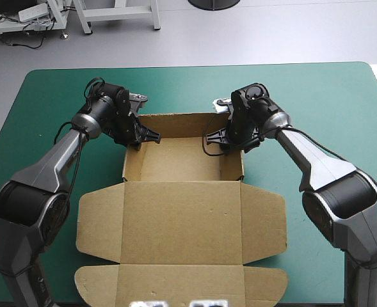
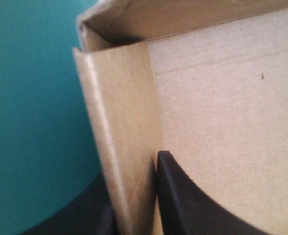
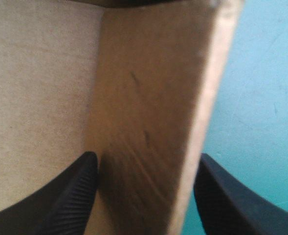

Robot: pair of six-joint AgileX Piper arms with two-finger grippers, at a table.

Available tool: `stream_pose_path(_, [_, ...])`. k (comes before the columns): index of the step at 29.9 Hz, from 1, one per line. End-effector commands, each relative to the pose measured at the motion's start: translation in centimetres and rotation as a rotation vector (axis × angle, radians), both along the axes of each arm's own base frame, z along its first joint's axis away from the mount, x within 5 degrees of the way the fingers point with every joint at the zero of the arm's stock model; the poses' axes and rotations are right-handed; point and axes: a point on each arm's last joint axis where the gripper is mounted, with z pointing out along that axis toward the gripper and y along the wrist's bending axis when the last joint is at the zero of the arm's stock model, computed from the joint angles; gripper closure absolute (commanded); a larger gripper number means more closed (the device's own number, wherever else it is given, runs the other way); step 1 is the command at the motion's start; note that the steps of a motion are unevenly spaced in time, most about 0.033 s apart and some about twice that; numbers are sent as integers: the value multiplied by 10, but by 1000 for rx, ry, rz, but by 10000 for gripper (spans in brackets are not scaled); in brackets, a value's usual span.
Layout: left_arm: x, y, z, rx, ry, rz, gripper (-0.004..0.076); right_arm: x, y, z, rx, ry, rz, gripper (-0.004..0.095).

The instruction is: Fold the box

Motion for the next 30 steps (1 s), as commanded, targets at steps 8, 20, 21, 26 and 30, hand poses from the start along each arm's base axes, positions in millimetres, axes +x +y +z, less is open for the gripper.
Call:
stream_pose_path(8, [-9,0,44,-44,-134,-12,175,-16,-13,71,53,-162,1,276])
stream_pose_path(20, [-53,18,130,-87,-443,-76,174,-52,-35,137,76,-338,40,298])
stream_pose_path(21, [-61,20,139,-101,-480,-79,174,-59,-37,145,82,-357,43,308])
stream_pose_path(26, [-105,31,161,-207,-648,-86,174,-86,-52,173,117,-451,56,311])
stream_pose_path(30, [-145,41,158,-285,-747,-81,174,-106,-61,177,159,-518,46,311])
